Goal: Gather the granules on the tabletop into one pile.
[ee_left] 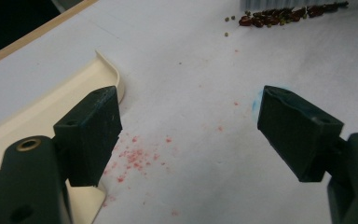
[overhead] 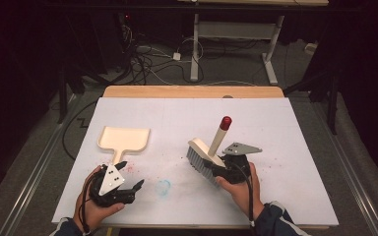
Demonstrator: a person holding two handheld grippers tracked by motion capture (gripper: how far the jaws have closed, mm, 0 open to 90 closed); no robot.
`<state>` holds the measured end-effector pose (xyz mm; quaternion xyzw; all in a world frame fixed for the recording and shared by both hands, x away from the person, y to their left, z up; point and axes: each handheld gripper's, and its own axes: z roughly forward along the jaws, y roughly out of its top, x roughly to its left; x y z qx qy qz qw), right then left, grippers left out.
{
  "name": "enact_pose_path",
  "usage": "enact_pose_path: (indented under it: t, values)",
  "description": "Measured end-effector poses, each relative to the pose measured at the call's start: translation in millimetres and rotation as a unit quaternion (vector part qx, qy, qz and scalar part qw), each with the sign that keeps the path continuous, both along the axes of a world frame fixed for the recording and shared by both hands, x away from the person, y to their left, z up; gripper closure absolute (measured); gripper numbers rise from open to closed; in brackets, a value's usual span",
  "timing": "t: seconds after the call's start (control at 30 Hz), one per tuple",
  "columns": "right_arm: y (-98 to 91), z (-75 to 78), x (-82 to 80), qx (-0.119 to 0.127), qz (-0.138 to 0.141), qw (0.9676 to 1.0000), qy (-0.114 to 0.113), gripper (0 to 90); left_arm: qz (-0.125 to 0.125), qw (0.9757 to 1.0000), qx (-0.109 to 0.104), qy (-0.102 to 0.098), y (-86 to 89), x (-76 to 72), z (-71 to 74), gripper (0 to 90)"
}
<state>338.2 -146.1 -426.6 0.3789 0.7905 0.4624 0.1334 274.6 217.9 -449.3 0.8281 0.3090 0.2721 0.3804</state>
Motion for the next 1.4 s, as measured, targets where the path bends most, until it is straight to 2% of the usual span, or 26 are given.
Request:
enact_pose_path:
  t: [0.07,0.13,0.17,0.3,0.33,0.4,0.47,0.5,0.53,0.6,0.63,0.67,0.7,0.77,0.8,0.87,0.9,0.93,1.0,1.03,1.1,1.23,1.37,1.4]
  values:
    - [-9.5,10.7,-5.7,0.001,0.01,0.9998,-0.015,67.7,-0.001,1.0,0.003,0.001,-0.3,-0.1,-0.1,20.6]
    - [-13.7,14.3,-7.5,0.002,0.013,0.9997,-0.022,67.7,-0.002,1.0,0.006,0.002,-0.7,-0.2,-0.4,20.6]
    - [-22.6,20.4,-10.7,0.0,0.01,0.9994,-0.033,67.7,-0.003,1.0,0.007,0.002,-0.9,-0.2,-0.6,20.6]
    - [-36.8,25.4,-11.8,-0.004,0.001,0.9992,-0.041,67.7,-0.004,1.0,0.009,0.002,-2.0,-0.2,-0.6,20.6]
    - [-41.6,26.0,-12.0,-0.005,-0.005,0.9992,-0.04,67.6,-0.004,1.0,0.009,0.002,-2.2,-0.3,-0.5,20.6]
    - [-55.1,25.4,-13.1,-0.022,-0.031,0.9981,-0.049,67.7,-0.005,0.9999,0.011,0.002,-2.5,-0.2,-0.5,20.6]
    - [-63.3,23.8,-13.8,-0.042,-0.056,0.9956,-0.061,67.7,-0.006,0.9999,0.012,0.003,-2.9,0.0,-0.8,20.8]
    - [-63.3,23.8,-13.8,-0.042,-0.056,0.9956,-0.061,67.7,-0.006,0.9999,0.013,0.003,-3.1,0.1,-1.0,20.8]
    - [-70.1,20.7,-13.7,-0.056,-0.076,0.9931,-0.069,67.7,-0.006,0.9999,0.013,0.004,-3.3,0.3,-1.2,20.8]
    - [-72.4,18.5,-13.4,-0.064,-0.084,0.9919,-0.07,67.7,-0.007,0.9999,0.015,0.004,-3.8,0.5,-1.4,20.8]
    - [-73.9,12.4,-11.2,-0.086,-0.106,0.9877,-0.077,67.7,-0.006,0.9998,0.014,0.01,-4.4,0.2,-1.7,20.9]
    - [-73.9,12.4,-11.2,-0.086,-0.106,0.9877,-0.077,67.7,-0.007,0.9998,0.014,0.01,-4.9,0.2,-1.7,20.9]
    - [-72.3,5.2,-8.2,-0.108,-0.124,0.9834,-0.076,67.7,-0.007,0.9998,0.015,0.009,-5.3,0.2,-1.6,21.2]
    - [-68.1,-2.5,-5.8,-0.125,-0.132,0.9808,-0.07,67.7,-0.008,0.9998,0.016,0.009,-5.9,0.1,-1.4,21.3]
    - [-68.1,-2.5,-5.8,-0.125,-0.132,0.9808,-0.07,67.7,-0.008,0.9998,0.017,0.009,-6.3,0.2,-1.5,21.3]
    - [-60.5,-9.6,-4.4,-0.14,-0.137,0.9786,-0.065,67.8,-0.009,0.9998,0.018,0.01,-6.9,0.6,-1.8,21.4]
    - [-50.8,-12.2,-5.0,-0.149,-0.136,0.9766,-0.074,67.8,-0.009,0.9998,0.018,0.01,-7.2,0.7,-1.9,21.4]
    - [-50.8,-12.2,-5.0,-0.149,-0.136,0.9766,-0.074,67.8,-0.009,0.9998,0.018,0.01,-7.5,0.7,-2.0,21.4]
    - [-32.7,-14.6,-6.4,-0.149,-0.13,0.9775,-0.074,67.8,-0.009,0.9998,0.017,0.01,-8.0,0.6,-2.2,21.5]
    - [-32.7,-14.6,-6.4,-0.149,-0.13,0.9775,-0.074,67.8,-0.009,0.9998,0.017,0.01,-8.3,0.7,-2.2,21.5]
    - [-10.9,-16.8,-5.8,-0.159,-0.121,0.976,-0.085,67.8,-0.011,0.9997,0.018,0.01,-8.8,0.7,-2.3,21.6]
    - [12.4,-19.5,-2.1,-0.155,-0.114,0.9766,-0.096,67.8,-0.012,0.9996,0.022,0.011,-9.8,1.2,-3.3,21.6]
    - [26.9,-22.9,-0.5,-0.159,-0.114,0.975,-0.105,67.6,-0.011,0.9997,0.02,0.011,-9.9,1.4,-3.3,21.6]
    - [27.8,-22.6,0.8,-0.152,-0.115,0.9765,-0.101,67.6,-0.011,0.9997,0.02,0.012,-10.0,1.3,-3.6,21.6]
